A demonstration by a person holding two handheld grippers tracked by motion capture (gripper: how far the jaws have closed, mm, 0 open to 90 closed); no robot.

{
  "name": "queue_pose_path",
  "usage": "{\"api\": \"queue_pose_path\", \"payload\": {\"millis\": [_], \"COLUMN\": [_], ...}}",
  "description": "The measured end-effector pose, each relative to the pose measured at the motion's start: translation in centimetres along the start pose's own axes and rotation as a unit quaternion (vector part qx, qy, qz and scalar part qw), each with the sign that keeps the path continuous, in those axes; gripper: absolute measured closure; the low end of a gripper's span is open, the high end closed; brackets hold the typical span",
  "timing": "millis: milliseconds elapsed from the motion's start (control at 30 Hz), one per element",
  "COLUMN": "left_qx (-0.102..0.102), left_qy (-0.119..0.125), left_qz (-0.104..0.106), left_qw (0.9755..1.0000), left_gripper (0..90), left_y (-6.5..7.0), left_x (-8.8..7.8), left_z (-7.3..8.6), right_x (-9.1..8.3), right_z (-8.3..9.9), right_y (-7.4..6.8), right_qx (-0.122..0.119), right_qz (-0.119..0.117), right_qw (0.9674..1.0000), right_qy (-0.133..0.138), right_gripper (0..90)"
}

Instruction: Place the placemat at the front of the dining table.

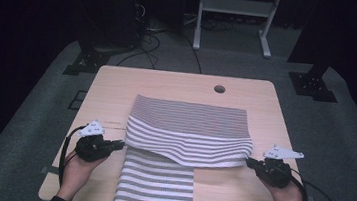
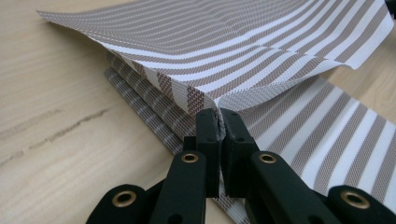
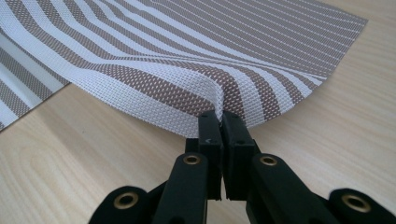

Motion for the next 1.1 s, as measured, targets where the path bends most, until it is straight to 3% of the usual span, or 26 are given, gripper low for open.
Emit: {"api": "queue_pose_path", "payload": {"millis": [433, 800, 1100], "left_qx": [0.002, -0.004, -0.006], "left_qy": [0.017, 0.026, 0.028], "left_qz": [-0.023, -0.031, -0.041], "left_qw": [0.9996, 0.9992, 0.9988], "left_gripper": [87.6, 87.5, 87.4], "left_y": [-2.1, -3.7, -5.3], "left_x": [0.8, 1.8, 2.2], "left_z": [-2.4, -3.6, -4.5], "right_x": [1.7, 3.4, 5.8], "right_z": [-3.0, -5.6, -7.2], "right_y": [1.3, 2.6, 3.6], "right_qx": [-0.001, 0.000, -0.002], "right_qz": [0.010, 0.023, 0.030], "right_qw": [0.9998, 0.9994, 0.9995], "right_qy": [0.014, 0.027, 0.013], "right_gripper": [87.5, 87.5, 87.4]}}
Point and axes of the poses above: each handheld gripper's, and its own axes: x roughly forward along the jaws, z roughly out of its underside, y roughly to its right, the point moved 5 cm from there along x, roughly forward along the jaws, and after that the axes turned 10 degrees about z, right-handed, at the moved point
